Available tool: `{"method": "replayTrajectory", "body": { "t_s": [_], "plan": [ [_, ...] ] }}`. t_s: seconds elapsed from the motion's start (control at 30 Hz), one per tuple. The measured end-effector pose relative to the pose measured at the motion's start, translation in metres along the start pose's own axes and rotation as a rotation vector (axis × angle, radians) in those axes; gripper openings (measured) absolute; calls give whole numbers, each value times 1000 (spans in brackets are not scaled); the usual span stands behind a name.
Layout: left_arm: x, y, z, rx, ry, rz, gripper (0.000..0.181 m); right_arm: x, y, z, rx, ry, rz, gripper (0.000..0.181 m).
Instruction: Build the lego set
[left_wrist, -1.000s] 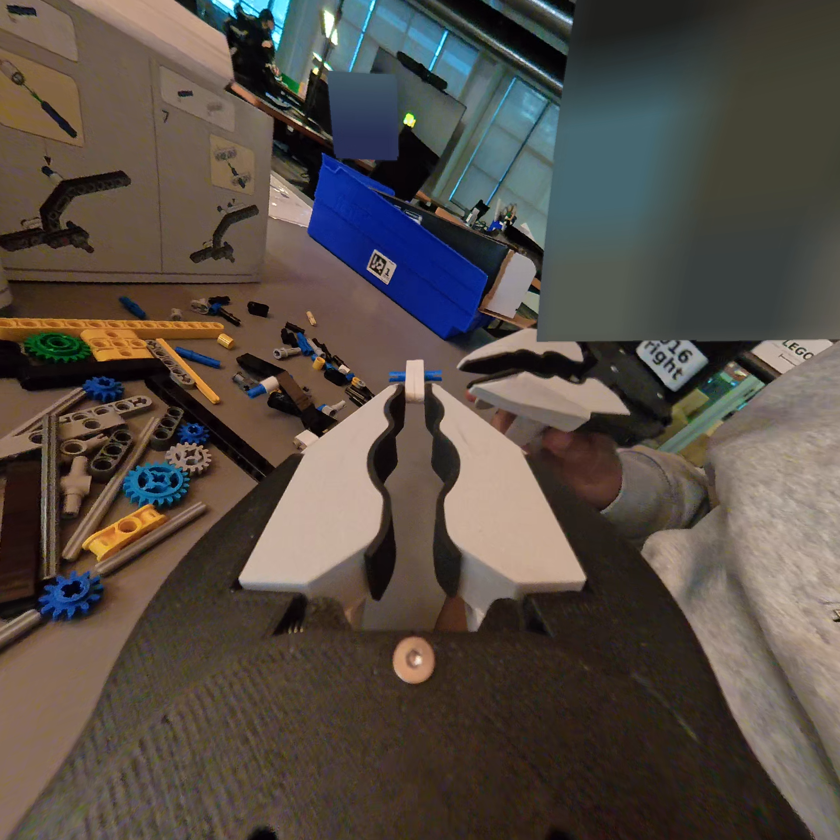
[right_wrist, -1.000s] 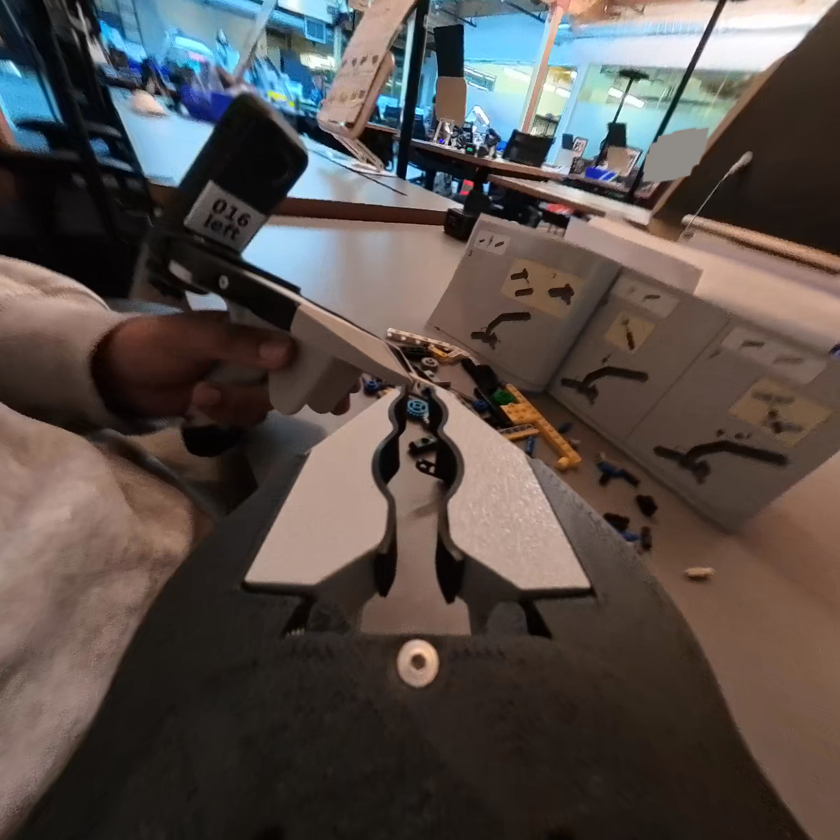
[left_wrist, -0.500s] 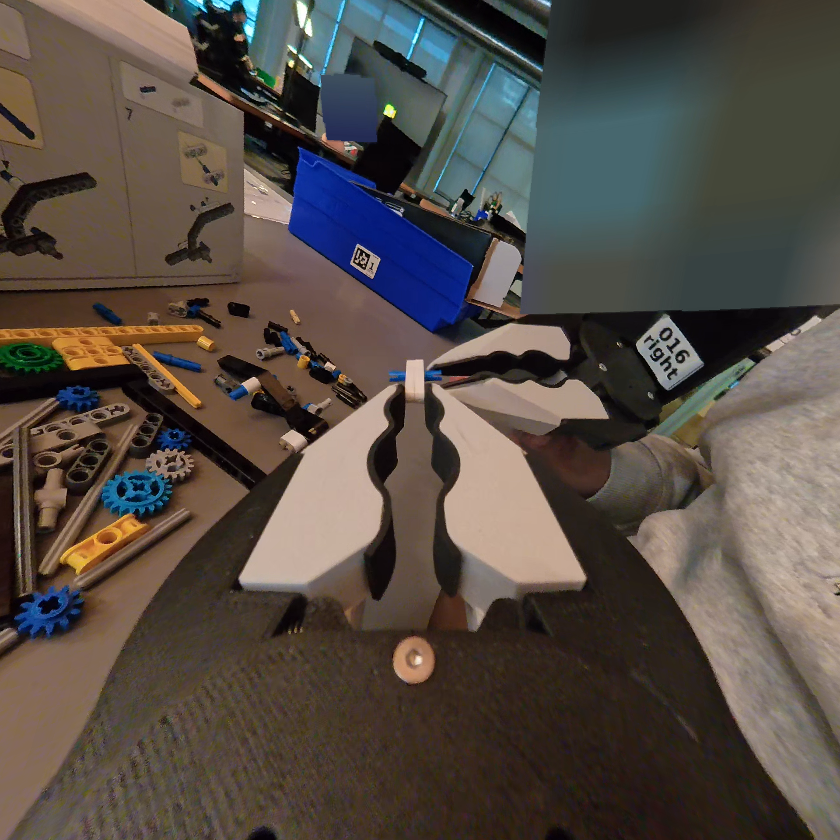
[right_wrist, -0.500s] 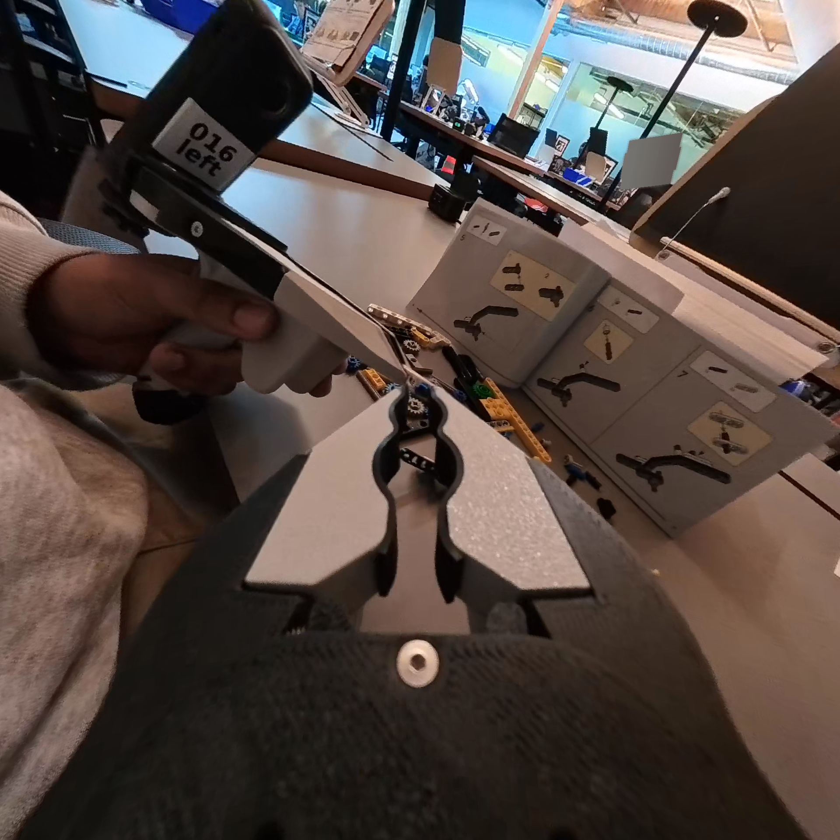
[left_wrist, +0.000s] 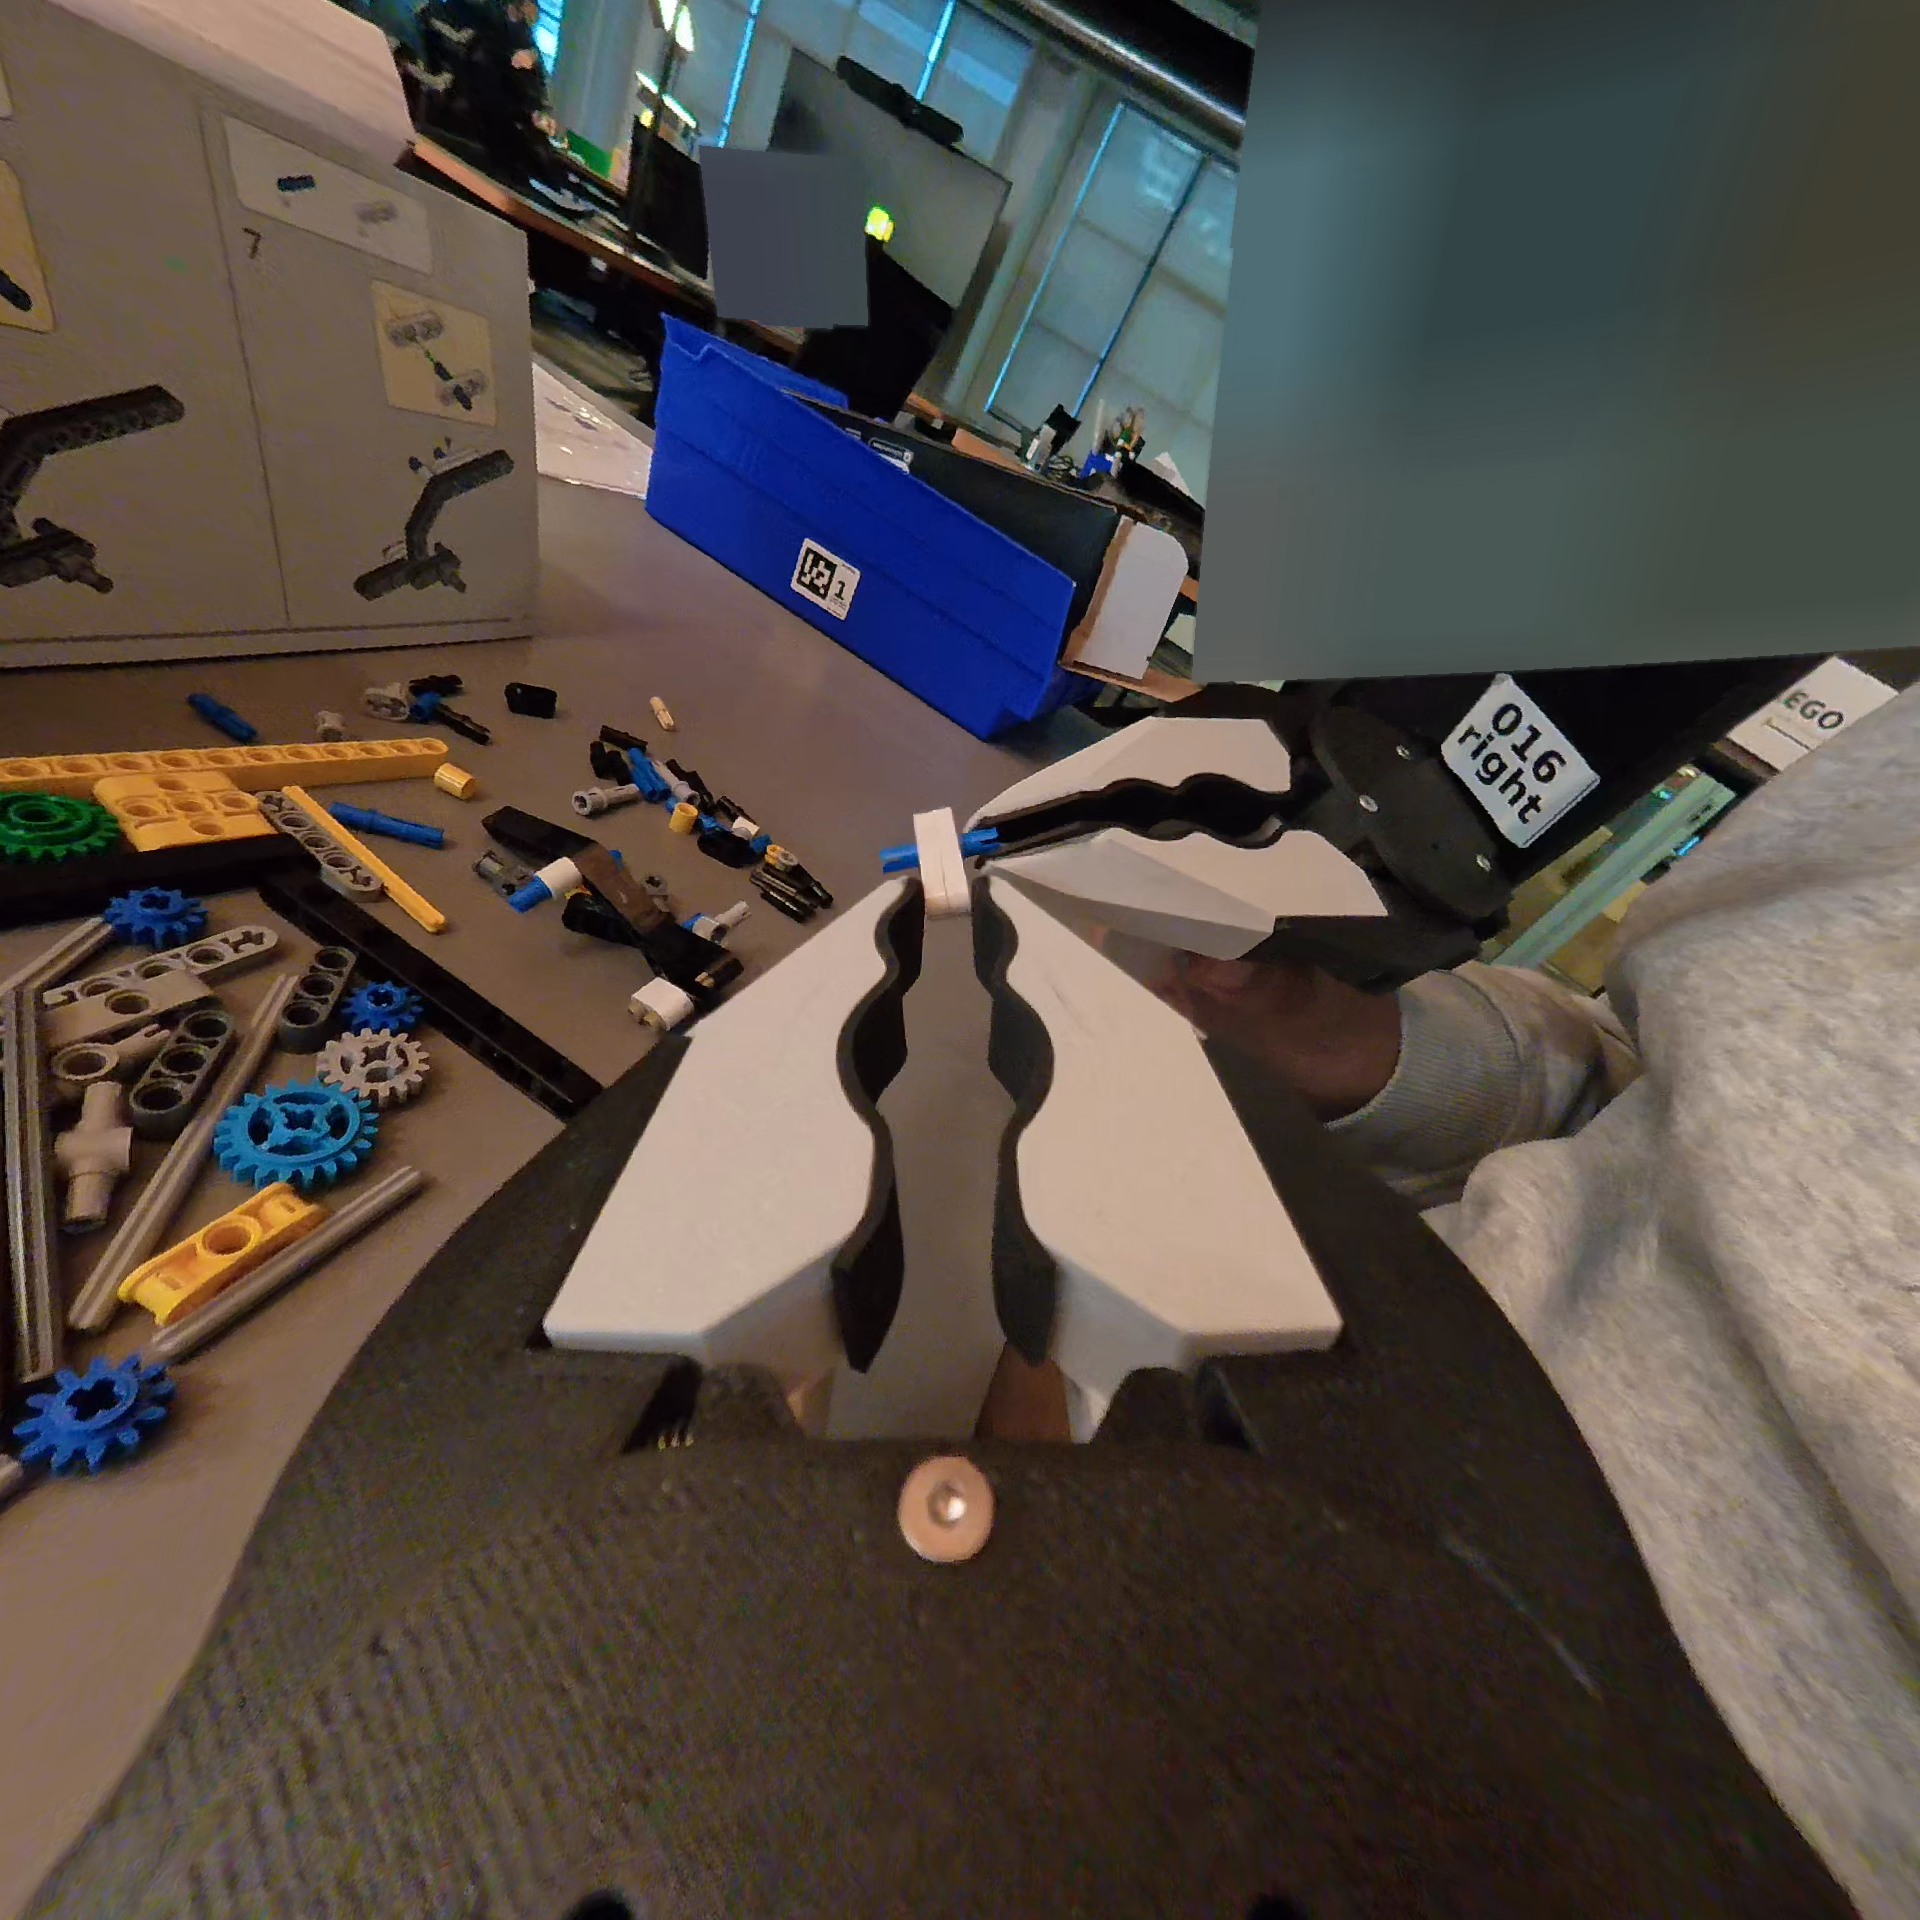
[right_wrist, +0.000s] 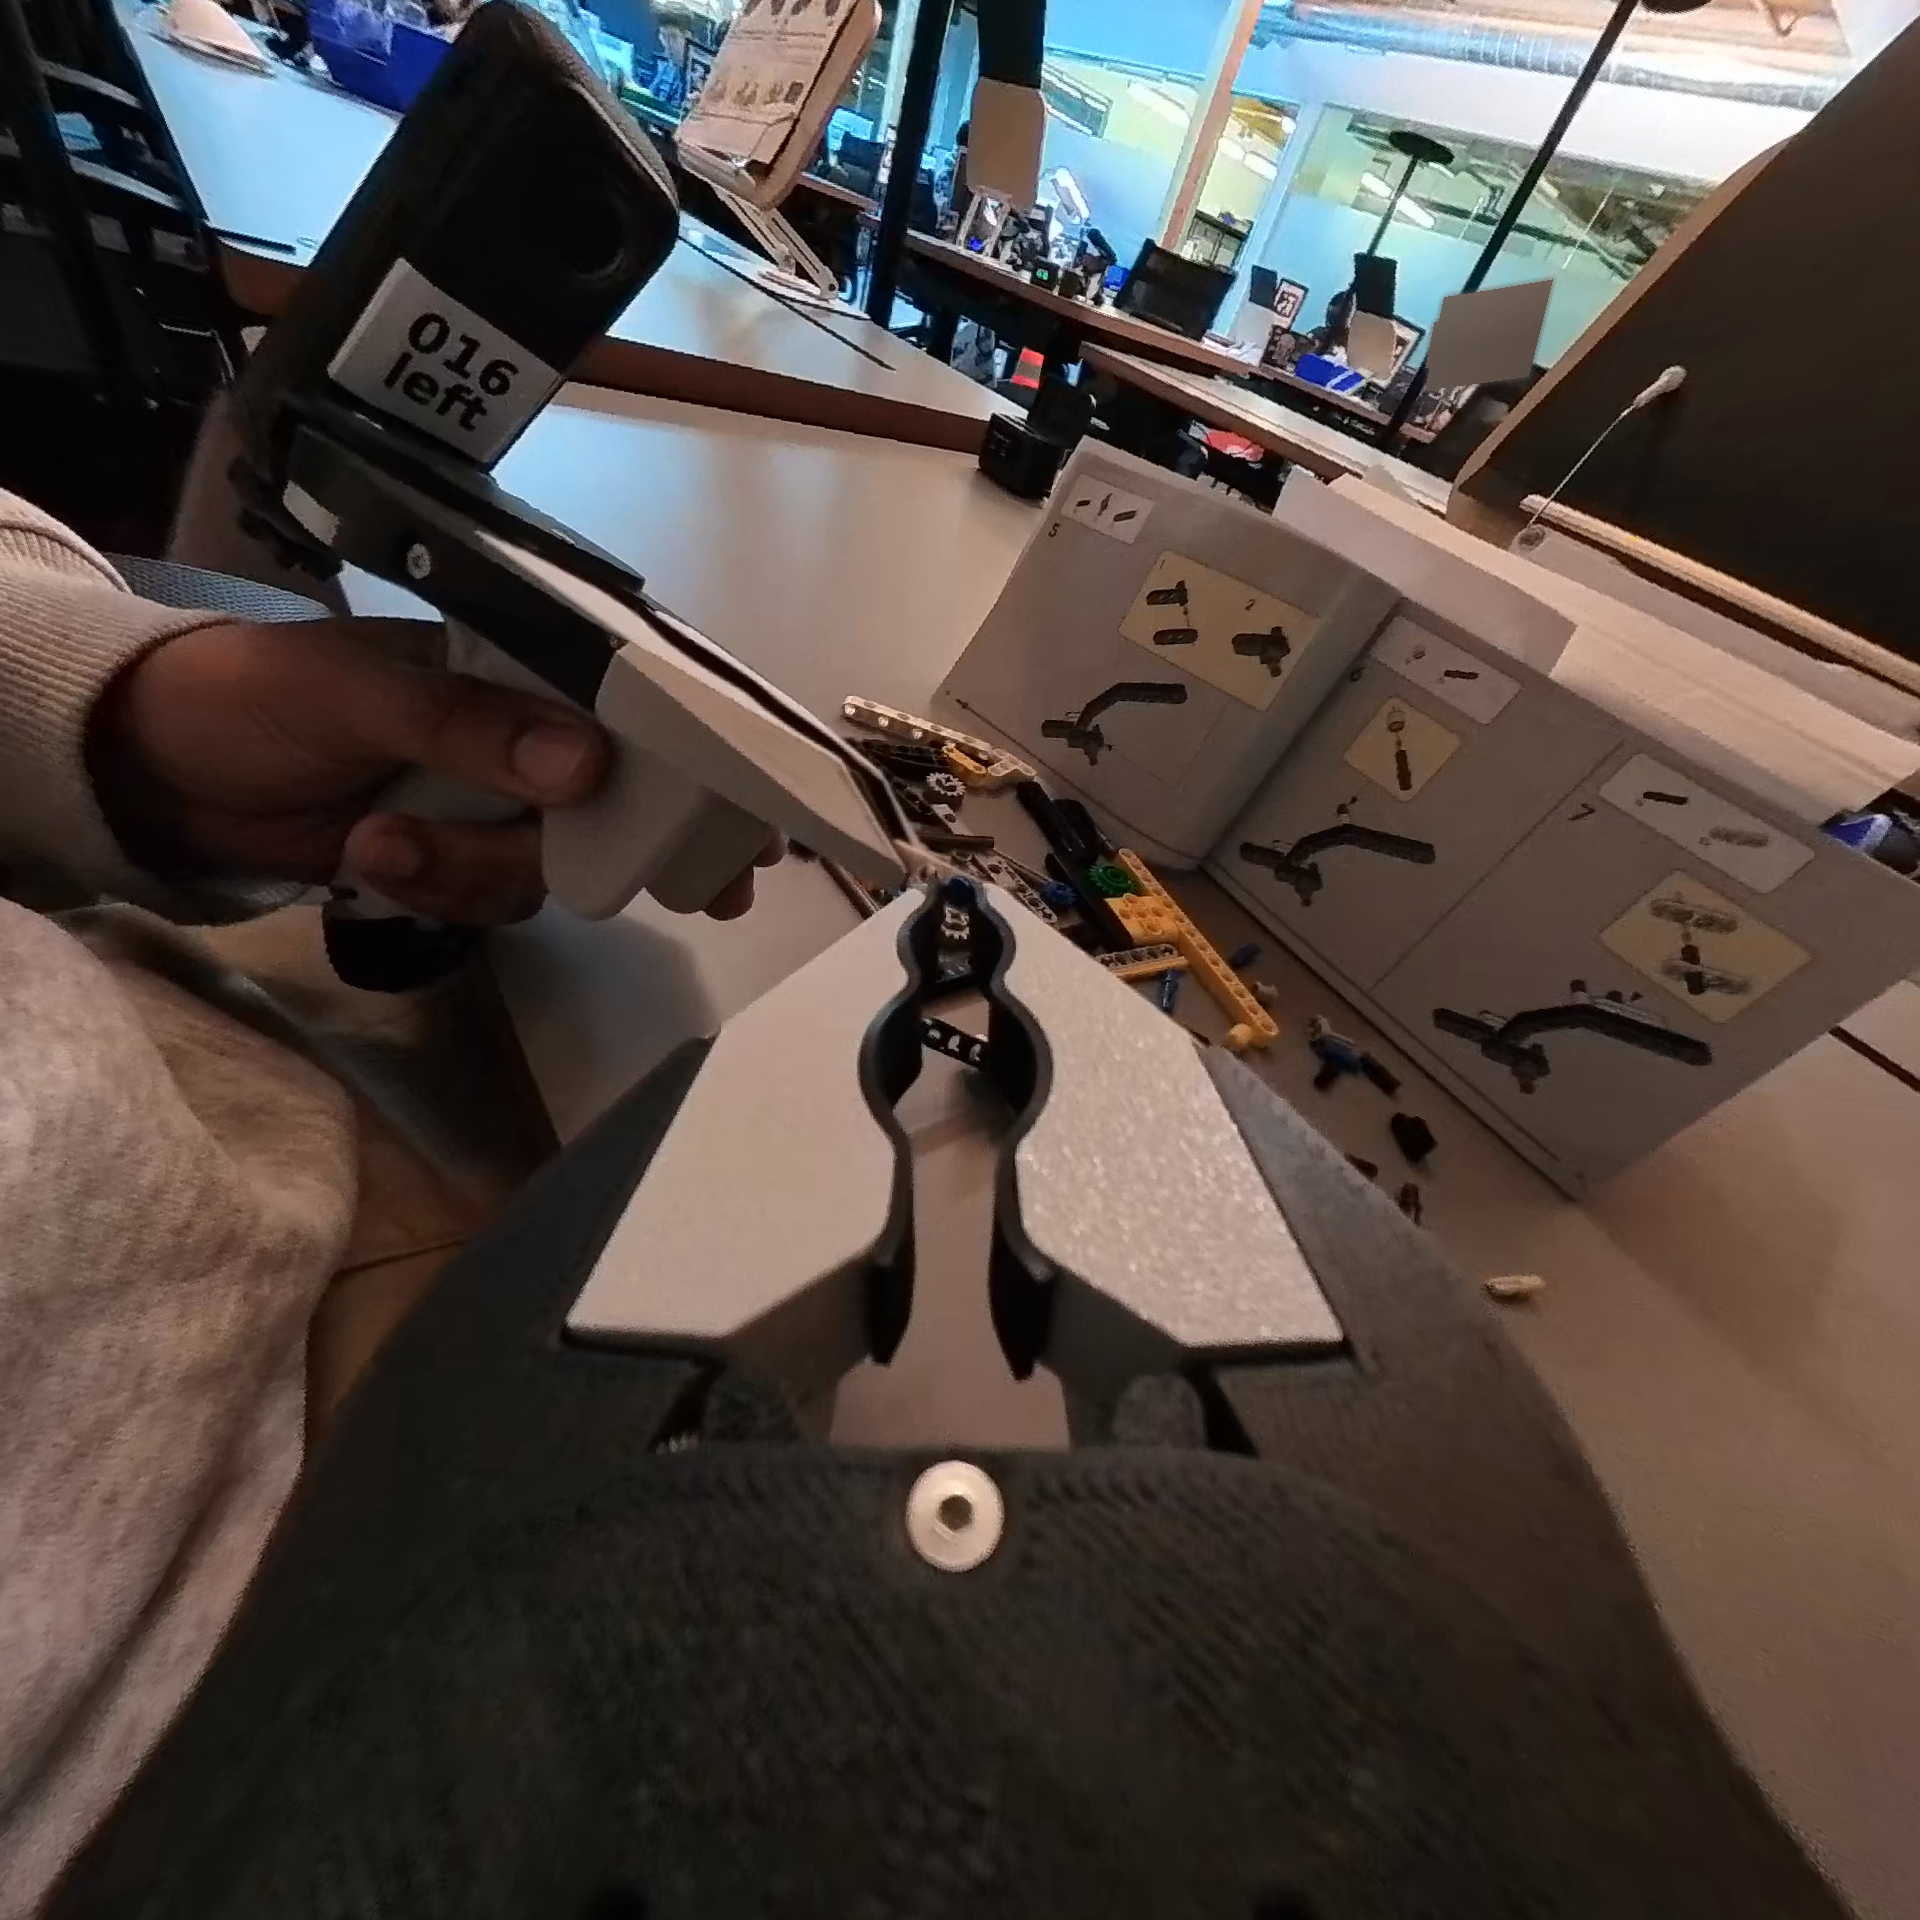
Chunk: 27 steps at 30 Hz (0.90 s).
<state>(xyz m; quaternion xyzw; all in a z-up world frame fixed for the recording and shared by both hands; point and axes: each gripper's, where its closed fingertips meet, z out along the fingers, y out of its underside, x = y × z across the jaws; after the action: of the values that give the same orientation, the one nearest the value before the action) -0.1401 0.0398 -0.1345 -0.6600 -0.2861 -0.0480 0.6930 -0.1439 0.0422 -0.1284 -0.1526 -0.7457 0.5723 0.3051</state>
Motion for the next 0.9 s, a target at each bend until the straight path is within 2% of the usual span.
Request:
{"method": "replayTrajectory", "body": {
  "t_s": [0.9],
  "plan": [
    [2, 0, 0, -4, 16, -4, 8, 0, 2, 1, 11, -18, 61, 3]
  ]
}}
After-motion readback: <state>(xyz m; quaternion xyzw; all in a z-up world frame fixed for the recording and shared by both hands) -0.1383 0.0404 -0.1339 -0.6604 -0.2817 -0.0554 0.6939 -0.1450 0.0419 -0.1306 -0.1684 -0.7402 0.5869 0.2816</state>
